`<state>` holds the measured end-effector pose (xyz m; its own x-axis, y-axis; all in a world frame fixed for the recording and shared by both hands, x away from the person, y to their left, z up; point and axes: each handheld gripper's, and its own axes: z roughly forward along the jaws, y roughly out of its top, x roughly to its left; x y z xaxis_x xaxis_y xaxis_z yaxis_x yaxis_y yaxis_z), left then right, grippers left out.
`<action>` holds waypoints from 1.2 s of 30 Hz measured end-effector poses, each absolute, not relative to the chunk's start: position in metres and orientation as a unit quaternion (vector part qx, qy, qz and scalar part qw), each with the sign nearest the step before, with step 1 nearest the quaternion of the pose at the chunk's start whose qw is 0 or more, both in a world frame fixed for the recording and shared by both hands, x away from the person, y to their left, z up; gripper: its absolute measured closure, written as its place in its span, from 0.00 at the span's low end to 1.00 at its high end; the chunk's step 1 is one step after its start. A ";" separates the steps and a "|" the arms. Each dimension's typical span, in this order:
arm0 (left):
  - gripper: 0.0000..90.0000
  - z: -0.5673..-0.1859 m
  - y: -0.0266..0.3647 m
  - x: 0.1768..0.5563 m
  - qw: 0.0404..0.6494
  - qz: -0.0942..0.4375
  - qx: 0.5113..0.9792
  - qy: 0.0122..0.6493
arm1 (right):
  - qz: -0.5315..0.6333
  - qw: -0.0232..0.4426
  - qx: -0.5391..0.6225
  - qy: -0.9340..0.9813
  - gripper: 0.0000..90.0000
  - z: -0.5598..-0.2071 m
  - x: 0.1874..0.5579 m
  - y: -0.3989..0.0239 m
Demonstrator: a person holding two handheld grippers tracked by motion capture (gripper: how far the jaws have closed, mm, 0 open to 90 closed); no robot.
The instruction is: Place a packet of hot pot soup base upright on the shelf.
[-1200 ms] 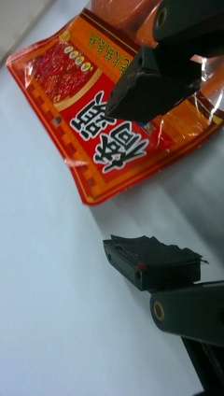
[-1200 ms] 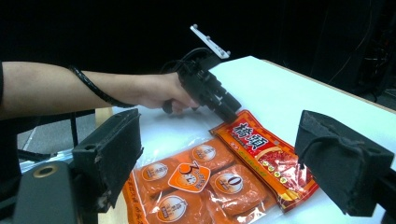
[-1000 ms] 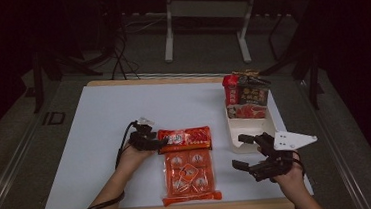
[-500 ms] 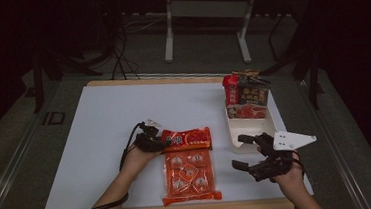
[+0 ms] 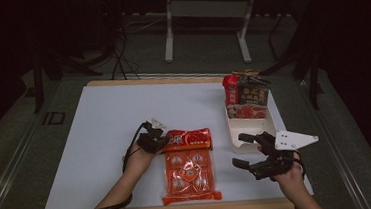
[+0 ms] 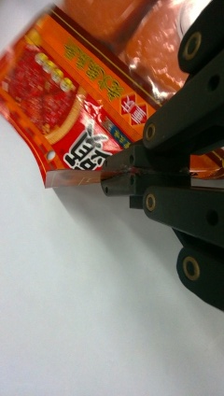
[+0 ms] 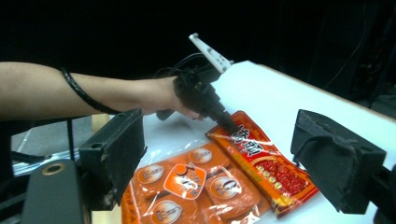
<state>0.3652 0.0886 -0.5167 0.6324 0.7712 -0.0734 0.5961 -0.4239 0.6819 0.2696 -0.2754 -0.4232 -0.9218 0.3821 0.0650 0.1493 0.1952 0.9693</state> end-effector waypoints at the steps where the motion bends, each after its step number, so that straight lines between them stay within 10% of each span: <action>1: 1.00 -0.514 0.089 0.364 0.351 0.127 0.833 0.408 | 0.610 0.101 0.172 0.767 0.18 -0.423 0.269 -0.276; 36: 1.00 -0.423 0.096 0.301 0.505 0.159 0.805 0.268 | 0.588 0.140 0.241 0.759 0.16 -0.417 0.274 -0.274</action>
